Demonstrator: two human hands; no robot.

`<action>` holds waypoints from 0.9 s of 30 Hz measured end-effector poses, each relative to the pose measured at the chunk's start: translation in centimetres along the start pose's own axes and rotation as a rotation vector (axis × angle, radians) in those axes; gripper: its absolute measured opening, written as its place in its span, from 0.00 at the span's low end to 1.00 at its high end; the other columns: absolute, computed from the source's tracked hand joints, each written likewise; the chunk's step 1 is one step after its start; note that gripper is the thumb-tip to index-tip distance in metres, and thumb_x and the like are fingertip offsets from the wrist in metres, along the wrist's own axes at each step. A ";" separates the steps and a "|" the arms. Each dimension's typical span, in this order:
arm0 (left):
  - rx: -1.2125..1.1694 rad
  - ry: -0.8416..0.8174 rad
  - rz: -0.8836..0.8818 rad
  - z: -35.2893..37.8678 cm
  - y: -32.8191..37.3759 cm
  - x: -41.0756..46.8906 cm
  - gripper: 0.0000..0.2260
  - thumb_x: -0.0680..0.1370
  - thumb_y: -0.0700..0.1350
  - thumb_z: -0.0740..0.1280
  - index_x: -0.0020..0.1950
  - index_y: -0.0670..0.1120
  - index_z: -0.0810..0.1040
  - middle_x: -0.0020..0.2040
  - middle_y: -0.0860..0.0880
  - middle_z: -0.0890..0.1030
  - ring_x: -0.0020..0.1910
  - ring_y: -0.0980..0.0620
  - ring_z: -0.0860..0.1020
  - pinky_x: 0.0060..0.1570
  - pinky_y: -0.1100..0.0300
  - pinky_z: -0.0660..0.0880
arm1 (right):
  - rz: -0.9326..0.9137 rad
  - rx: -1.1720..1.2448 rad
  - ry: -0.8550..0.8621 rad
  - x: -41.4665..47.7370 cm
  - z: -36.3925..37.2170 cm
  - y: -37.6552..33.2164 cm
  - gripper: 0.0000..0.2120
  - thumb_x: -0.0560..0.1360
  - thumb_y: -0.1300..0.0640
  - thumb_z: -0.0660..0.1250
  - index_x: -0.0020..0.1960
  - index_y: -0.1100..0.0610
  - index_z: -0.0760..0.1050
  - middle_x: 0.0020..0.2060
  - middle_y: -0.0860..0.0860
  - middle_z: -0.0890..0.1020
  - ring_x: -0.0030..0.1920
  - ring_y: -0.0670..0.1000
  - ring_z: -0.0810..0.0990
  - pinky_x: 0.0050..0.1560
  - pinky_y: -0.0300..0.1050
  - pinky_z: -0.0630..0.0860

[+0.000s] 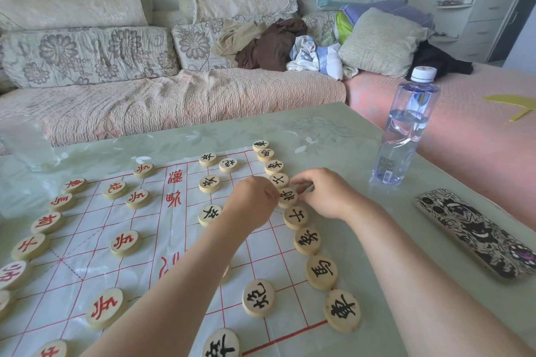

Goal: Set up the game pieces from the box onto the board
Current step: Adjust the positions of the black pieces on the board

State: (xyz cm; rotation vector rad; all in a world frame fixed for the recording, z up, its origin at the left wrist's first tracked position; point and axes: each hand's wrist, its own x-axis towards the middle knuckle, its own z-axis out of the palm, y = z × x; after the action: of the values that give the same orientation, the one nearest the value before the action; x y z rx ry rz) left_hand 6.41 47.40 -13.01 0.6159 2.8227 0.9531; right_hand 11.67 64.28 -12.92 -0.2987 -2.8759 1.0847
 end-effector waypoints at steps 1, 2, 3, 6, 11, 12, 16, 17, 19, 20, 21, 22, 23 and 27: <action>-0.005 0.010 -0.004 -0.1 -0.1 0.1 0.11 0.75 0.40 0.65 0.38 0.56 0.78 0.45 0.53 0.83 0.37 0.52 0.78 0.33 0.63 0.73 | 0.017 -0.009 0.028 0.1 -0.1 0.1 0.16 0.77 0.60 0.66 0.63 0.49 0.78 0.53 0.46 0.82 0.51 0.47 0.79 0.51 0.38 0.73; -0.010 0.028 -0.010 -0.3 -0.1 0.3 0.10 0.76 0.40 0.65 0.40 0.55 0.78 0.46 0.53 0.83 0.38 0.52 0.78 0.34 0.63 0.74 | 0.037 -0.025 0.059 0.2 -0.2 0.2 0.17 0.78 0.59 0.64 0.65 0.49 0.77 0.54 0.47 0.82 0.54 0.49 0.79 0.55 0.41 0.74; -0.016 0.053 -0.017 -0.5 -0.2 0.6 0.09 0.76 0.40 0.64 0.43 0.54 0.78 0.47 0.52 0.82 0.40 0.51 0.78 0.35 0.62 0.74 | 0.053 -0.036 0.083 0.3 -0.3 0.4 0.17 0.78 0.59 0.63 0.65 0.49 0.77 0.56 0.47 0.82 0.57 0.50 0.79 0.59 0.44 0.74; -0.010 0.083 -0.014 -1.1 0.1 1.6 0.10 0.77 0.39 0.63 0.52 0.52 0.80 0.50 0.52 0.81 0.42 0.50 0.78 0.33 0.62 0.73 | 0.077 -0.044 0.085 1.3 -0.5 0.4 0.15 0.79 0.56 0.63 0.64 0.49 0.78 0.57 0.47 0.82 0.59 0.51 0.79 0.63 0.47 0.74; 0.114 0.067 -0.099 -0.8 0.7 3.1 0.17 0.75 0.36 0.59 0.58 0.50 0.79 0.54 0.49 0.79 0.47 0.47 0.78 0.37 0.59 0.73 | 0.037 -0.108 0.038 3.5 -0.2 0.0 0.15 0.80 0.57 0.62 0.64 0.49 0.79 0.61 0.50 0.81 0.62 0.52 0.78 0.64 0.47 0.74; 0.135 0.058 -0.116 -0.7 0.6 3.3 0.17 0.75 0.36 0.59 0.58 0.49 0.80 0.54 0.48 0.79 0.47 0.46 0.78 0.37 0.58 0.73 | 0.028 -0.120 0.027 3.9 -0.1 -0.1 0.15 0.80 0.58 0.62 0.64 0.49 0.79 0.61 0.50 0.81 0.61 0.52 0.79 0.63 0.46 0.74; 0.144 0.039 -0.088 -0.2 0.2 3.9 0.14 0.75 0.38 0.61 0.52 0.50 0.83 0.50 0.48 0.82 0.45 0.46 0.80 0.41 0.54 0.80 | 0.012 -0.090 -0.011 4.9 -0.1 -0.1 0.14 0.78 0.57 0.66 0.62 0.48 0.80 0.57 0.49 0.83 0.57 0.50 0.80 0.59 0.43 0.75; 0.129 0.036 -0.075 -0.1 0.0 4.1 0.14 0.76 0.39 0.61 0.52 0.52 0.83 0.49 0.49 0.82 0.45 0.46 0.80 0.42 0.54 0.80 | 0.008 -0.069 -0.020 5.1 -0.1 0.0 0.12 0.78 0.56 0.67 0.60 0.48 0.81 0.55 0.49 0.84 0.55 0.50 0.81 0.58 0.43 0.76; 0.111 0.029 -0.059 0.0 -0.2 4.3 0.13 0.77 0.41 0.62 0.53 0.53 0.83 0.49 0.49 0.83 0.46 0.46 0.81 0.43 0.54 0.80 | 0.002 -0.039 -0.033 5.2 -0.2 0.1 0.10 0.77 0.55 0.69 0.56 0.46 0.83 0.51 0.47 0.84 0.52 0.49 0.81 0.53 0.41 0.76; 0.105 0.025 -0.051 0.1 -0.3 4.4 0.12 0.77 0.41 0.62 0.54 0.53 0.83 0.49 0.49 0.83 0.46 0.46 0.80 0.44 0.54 0.80 | 0.001 -0.031 -0.036 5.3 -0.2 0.2 0.10 0.76 0.55 0.70 0.55 0.46 0.83 0.49 0.47 0.84 0.51 0.48 0.81 0.50 0.40 0.75; 0.101 0.020 -0.043 0.1 -0.4 4.6 0.12 0.77 0.42 0.63 0.54 0.53 0.82 0.50 0.49 0.83 0.47 0.46 0.80 0.46 0.54 0.80 | 0.000 -0.022 -0.037 5.3 -0.2 0.2 0.09 0.75 0.55 0.70 0.54 0.46 0.83 0.48 0.46 0.84 0.50 0.48 0.81 0.48 0.39 0.75; 0.100 0.015 -0.037 0.1 -0.5 4.6 0.12 0.78 0.43 0.63 0.55 0.53 0.82 0.51 0.49 0.82 0.48 0.46 0.80 0.47 0.54 0.80 | 0.001 -0.013 -0.036 5.3 -0.3 0.3 0.09 0.75 0.56 0.71 0.54 0.46 0.83 0.47 0.46 0.84 0.49 0.48 0.82 0.47 0.39 0.74; 0.100 0.011 -0.035 0.1 -0.5 4.7 0.12 0.78 0.43 0.63 0.56 0.53 0.82 0.52 0.49 0.82 0.48 0.47 0.80 0.47 0.54 0.80 | 0.005 -0.006 -0.034 5.4 -0.3 0.3 0.10 0.75 0.56 0.71 0.55 0.47 0.83 0.47 0.46 0.84 0.49 0.48 0.82 0.46 0.39 0.74; 0.077 0.009 -0.032 0.0 -0.8 4.8 0.13 0.77 0.43 0.65 0.61 0.52 0.80 0.53 0.50 0.82 0.51 0.48 0.80 0.50 0.54 0.79 | 0.016 0.004 -0.048 5.2 -0.3 0.0 0.13 0.75 0.57 0.72 0.58 0.49 0.81 0.48 0.47 0.83 0.49 0.49 0.81 0.49 0.41 0.76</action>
State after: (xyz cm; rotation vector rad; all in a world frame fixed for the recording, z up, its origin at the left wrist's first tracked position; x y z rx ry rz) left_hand 1.78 48.78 -13.30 0.5742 2.8792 0.8478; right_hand 6.60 65.55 -12.76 -0.3008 -2.9176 1.1149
